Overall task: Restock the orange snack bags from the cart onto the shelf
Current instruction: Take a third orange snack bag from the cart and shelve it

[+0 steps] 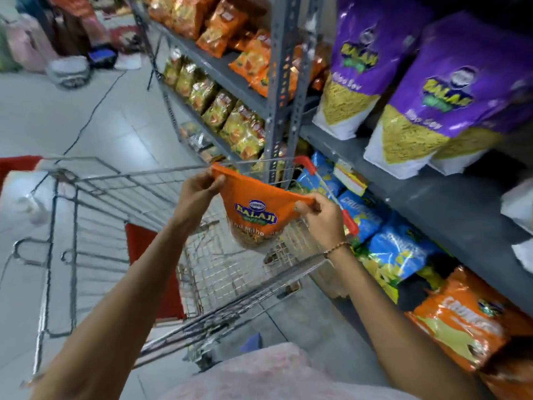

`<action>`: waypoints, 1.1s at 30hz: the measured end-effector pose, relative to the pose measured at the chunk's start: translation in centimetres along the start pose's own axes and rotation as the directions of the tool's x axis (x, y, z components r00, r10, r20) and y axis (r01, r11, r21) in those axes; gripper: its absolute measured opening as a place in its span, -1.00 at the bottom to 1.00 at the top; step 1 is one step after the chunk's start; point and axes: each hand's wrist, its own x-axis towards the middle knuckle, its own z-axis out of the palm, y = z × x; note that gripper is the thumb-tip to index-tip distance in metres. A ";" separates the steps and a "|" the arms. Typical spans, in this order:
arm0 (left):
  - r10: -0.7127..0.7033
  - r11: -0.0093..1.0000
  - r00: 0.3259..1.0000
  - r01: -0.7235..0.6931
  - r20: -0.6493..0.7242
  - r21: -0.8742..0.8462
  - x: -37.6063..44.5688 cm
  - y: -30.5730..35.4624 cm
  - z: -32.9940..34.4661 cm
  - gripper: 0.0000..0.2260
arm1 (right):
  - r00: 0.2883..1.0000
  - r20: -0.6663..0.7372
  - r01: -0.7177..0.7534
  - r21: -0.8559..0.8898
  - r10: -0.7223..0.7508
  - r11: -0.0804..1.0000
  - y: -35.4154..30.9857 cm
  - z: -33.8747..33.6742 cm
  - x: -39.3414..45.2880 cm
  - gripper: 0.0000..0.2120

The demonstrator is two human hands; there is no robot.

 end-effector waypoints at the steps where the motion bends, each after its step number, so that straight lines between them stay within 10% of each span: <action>1: 0.041 0.999 0.999 -0.040 0.033 -0.019 0.7 1.5 1.3 -0.86 | 0.998 -0.066 -0.002 0.075 0.007 0.997 -0.5 -1.4 -0.3 -0.92; 9: 0.314 0.948 0.901 -0.277 0.300 -0.159 2.4 11.9 14.6 -0.86 | 0.853 -0.521 0.125 0.222 0.010 0.967 -3.5 -13.7 -4.8 -0.82; 17: 0.395 0.917 0.683 -0.255 0.615 -0.307 -4.0 16.2 30.9 -0.87 | 0.504 -0.861 0.070 0.114 0.063 0.991 -1.4 -25.9 -15.1 -0.66; 25: 0.427 0.904 0.451 -0.238 0.783 -0.356 -16.9 18.6 44.2 -0.87 | 0.149 -0.987 0.066 0.065 0.055 0.996 1.7 -37.7 -26.1 -0.75; 33: 0.454 0.890 0.462 -0.271 0.762 -0.366 -27.7 22.6 55.9 -0.68 | 0.010 -0.996 0.001 0.090 0.090 0.996 4.2 -52.8 -31.7 -0.70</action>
